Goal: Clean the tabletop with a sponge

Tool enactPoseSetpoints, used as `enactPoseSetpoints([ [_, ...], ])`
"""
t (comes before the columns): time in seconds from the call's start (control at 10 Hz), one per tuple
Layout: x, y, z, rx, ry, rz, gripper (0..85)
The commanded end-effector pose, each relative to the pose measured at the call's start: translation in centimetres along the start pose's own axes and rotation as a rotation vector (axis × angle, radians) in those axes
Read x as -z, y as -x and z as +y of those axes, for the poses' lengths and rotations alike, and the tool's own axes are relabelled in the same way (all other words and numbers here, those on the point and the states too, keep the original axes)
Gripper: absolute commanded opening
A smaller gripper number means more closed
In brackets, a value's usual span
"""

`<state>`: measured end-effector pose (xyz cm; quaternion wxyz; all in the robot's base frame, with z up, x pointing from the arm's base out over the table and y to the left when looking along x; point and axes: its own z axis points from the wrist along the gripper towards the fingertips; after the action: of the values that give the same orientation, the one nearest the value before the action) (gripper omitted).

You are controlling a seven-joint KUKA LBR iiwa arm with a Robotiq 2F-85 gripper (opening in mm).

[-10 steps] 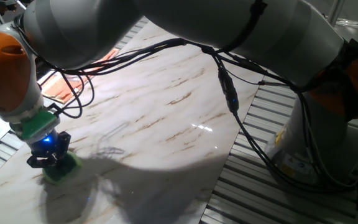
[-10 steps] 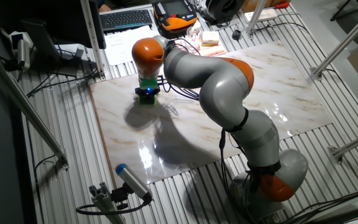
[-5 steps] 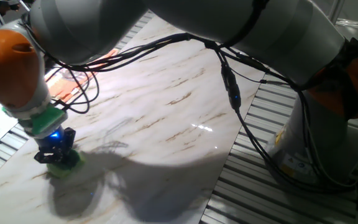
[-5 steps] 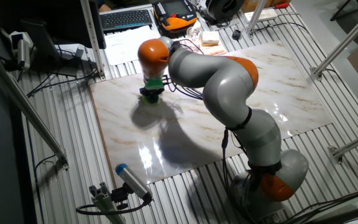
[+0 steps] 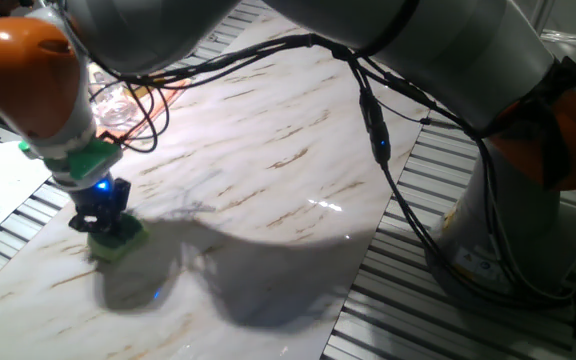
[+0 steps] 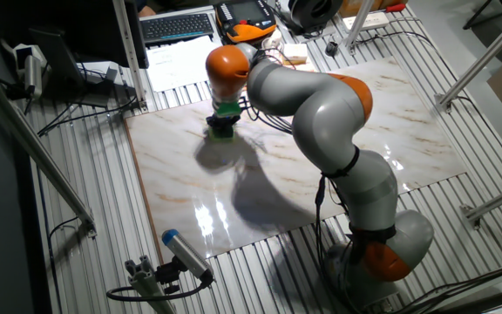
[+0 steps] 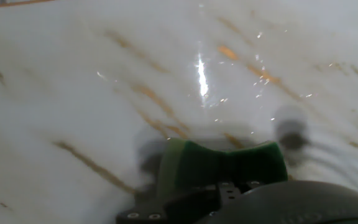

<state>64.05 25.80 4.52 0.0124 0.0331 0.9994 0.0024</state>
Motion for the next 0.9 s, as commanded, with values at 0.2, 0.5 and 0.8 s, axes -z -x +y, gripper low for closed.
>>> enactPoseSetpoints([
  [0.2,0.0,0.2,-1.7,0.025,-0.017,-0.01,0.0],
  [0.5,0.1,0.1,-4.3,0.052,-0.041,0.006,0.0],
  [0.8,0.7,0.5,-6.7,0.07,-0.022,0.028,0.0],
])
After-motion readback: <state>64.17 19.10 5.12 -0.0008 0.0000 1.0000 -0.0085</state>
